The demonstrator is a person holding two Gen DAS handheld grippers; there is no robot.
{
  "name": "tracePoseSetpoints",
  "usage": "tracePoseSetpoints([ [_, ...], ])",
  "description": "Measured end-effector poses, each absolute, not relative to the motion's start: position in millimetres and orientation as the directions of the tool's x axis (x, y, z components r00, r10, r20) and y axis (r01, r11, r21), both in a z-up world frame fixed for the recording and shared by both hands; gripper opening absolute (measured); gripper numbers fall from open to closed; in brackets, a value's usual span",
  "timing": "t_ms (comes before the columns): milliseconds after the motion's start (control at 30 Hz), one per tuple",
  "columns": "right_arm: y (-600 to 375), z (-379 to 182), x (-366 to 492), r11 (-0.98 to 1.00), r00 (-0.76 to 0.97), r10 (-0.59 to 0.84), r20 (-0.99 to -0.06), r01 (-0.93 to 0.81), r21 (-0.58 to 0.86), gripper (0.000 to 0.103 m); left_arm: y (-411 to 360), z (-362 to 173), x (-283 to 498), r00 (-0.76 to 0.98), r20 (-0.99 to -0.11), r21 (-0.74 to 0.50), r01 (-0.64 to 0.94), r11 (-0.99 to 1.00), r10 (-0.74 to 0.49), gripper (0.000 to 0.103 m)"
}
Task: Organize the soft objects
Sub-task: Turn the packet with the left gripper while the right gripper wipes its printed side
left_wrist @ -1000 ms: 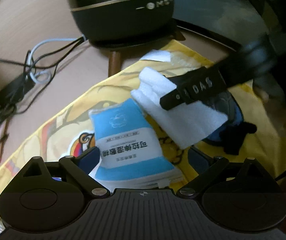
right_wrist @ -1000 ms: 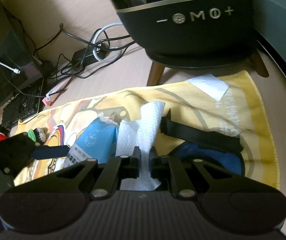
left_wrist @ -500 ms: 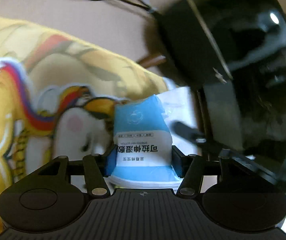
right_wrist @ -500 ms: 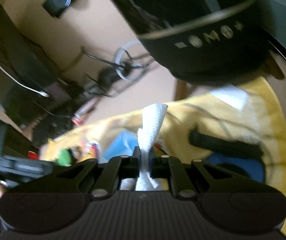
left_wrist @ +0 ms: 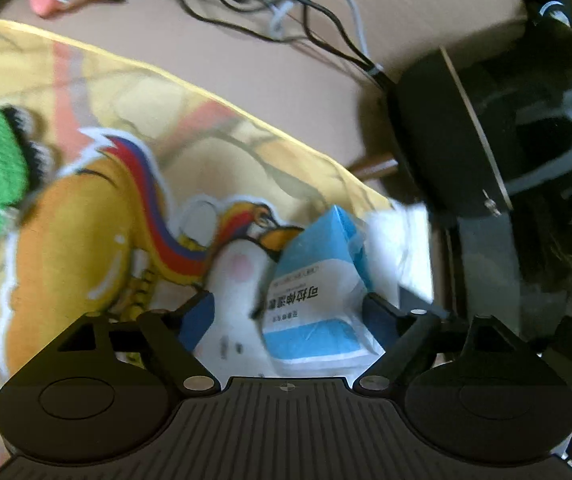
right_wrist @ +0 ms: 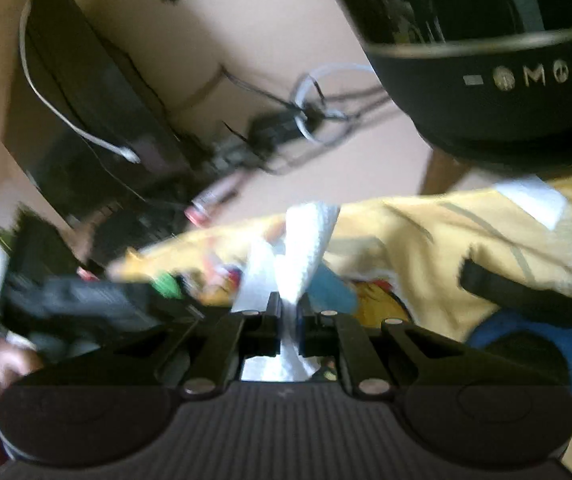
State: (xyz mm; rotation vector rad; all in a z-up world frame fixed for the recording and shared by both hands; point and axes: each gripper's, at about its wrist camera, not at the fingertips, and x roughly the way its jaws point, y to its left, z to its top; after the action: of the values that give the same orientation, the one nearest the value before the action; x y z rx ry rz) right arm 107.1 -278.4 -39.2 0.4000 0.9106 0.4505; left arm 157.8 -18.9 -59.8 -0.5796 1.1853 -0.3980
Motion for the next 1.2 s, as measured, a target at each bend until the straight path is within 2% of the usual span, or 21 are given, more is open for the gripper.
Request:
tracePoseSetpoints([
  [233, -274, -63, 112, 0.872, 0.481, 0.476, -0.736, -0.150, 0.466, 0.009, -11, -59, 159, 0.354, -0.773, -0.566, -0.007, 0.825, -0.527, 0.094],
  [400, -265, -69, 109, 0.891, 0.466, 0.447, -0.763, -0.161, 0.424, 0.009, -8, -49, 157, 0.407, -0.824, -0.427, 0.014, 0.904, -0.395, 0.094],
  [633, -268, -65, 106, 0.892, 0.477, 0.446, -0.757, -0.162, 0.423, 0.009, -14, -53, 155, 0.372, -0.831, -0.428, 0.049, 0.903, -0.414, 0.094],
  [900, -279, -57, 103, 0.900, 0.510, 0.422, -0.750, -0.137, 0.413, 0.009, -33, -52, 155, 0.404, -0.874, -0.260, 0.079, 0.962, -0.269, 0.093],
  [1000, -283, -53, 103, 0.903, 0.524, 0.413, -0.744, -0.130, 0.409, 0.009, -45, -54, 153, 0.354, -0.869, -0.314, 0.149, 0.938, -0.347, 0.093],
  [1200, -293, -42, 102, 0.910, 0.557, 0.392, -0.732, -0.121, 0.395, 0.009, -79, -47, 142, 0.320, -0.855, -0.312, 0.313, 0.897, -0.409, 0.094],
])
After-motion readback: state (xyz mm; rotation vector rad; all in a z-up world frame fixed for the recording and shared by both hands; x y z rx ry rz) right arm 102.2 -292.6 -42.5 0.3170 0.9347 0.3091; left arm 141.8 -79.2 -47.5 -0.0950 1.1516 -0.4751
